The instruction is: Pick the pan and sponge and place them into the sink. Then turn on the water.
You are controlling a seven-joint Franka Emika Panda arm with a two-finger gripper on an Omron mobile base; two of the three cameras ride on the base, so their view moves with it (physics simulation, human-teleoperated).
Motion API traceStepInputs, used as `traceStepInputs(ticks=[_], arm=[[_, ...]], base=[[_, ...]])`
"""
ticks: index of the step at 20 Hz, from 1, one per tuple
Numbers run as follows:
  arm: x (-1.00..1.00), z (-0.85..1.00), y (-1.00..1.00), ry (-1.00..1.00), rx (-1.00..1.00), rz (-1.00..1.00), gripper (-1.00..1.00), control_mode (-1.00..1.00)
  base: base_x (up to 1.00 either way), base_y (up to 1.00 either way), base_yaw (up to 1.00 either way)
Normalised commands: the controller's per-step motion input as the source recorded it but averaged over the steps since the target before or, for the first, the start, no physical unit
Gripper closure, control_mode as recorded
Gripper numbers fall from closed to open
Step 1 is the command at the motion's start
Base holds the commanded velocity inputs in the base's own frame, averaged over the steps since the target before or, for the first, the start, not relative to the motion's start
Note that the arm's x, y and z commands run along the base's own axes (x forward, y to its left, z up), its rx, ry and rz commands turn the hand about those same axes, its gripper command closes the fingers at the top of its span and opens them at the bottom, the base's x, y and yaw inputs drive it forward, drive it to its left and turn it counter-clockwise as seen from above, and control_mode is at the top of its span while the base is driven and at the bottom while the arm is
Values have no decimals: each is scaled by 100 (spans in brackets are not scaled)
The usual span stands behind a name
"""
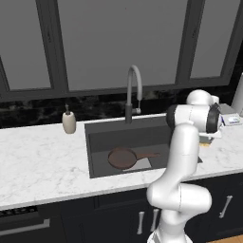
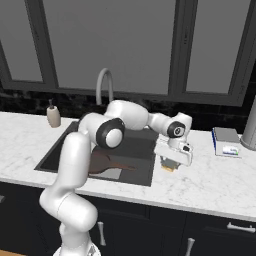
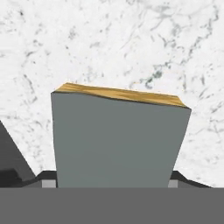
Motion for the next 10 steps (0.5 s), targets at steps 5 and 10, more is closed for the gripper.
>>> traceStepInputs(ticks=[5,10], arm=[[-53,62,91,-6,-12,13,100,-100],[-39,46,100,0,-3,5,100,-100]], base=[[0,0,0],[0,0,0]])
